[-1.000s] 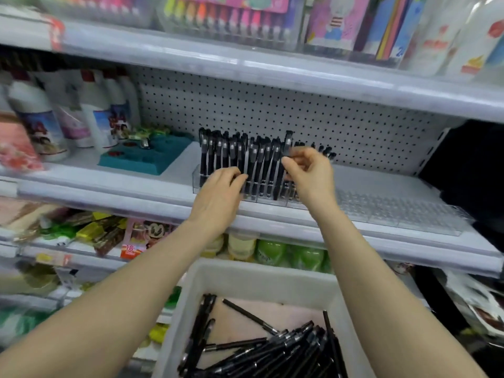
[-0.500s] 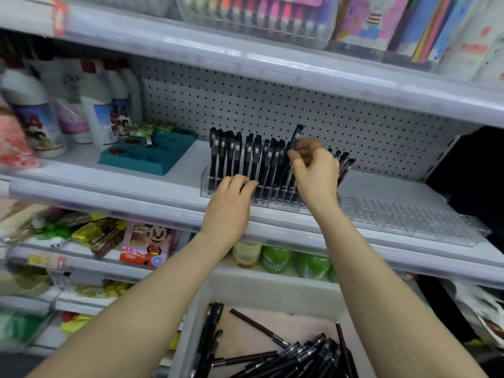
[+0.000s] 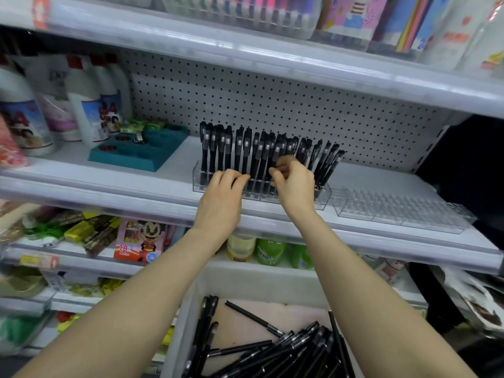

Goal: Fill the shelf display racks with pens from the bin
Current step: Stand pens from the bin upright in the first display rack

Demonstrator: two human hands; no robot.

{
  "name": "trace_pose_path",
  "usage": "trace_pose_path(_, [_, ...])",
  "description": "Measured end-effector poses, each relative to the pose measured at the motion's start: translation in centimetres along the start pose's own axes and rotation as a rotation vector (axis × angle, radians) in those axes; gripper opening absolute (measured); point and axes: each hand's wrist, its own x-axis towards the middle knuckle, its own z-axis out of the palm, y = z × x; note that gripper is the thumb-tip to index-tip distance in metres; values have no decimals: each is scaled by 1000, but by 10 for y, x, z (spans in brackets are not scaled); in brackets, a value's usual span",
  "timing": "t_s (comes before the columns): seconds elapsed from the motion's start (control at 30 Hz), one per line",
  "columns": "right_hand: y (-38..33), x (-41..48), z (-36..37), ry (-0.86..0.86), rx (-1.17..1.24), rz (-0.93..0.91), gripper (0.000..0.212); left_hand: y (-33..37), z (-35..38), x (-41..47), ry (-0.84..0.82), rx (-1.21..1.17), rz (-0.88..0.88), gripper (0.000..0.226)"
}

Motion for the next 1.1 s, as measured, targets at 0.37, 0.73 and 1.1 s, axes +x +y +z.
trace_pose_path(0.37, [11, -54, -12, 37, -24, -117, 24, 24, -21, -45, -12, -233, -57, 49])
trace_pose_path(0.73, [79, -177, -5, -298, -93, -39, 6, 30, 22, -118, -282, -182, -165, 23])
trace_pose_path(1.1, [91, -185, -4, -881, -570, 43, 13, 35, 23, -121, -275, -138, -141, 42])
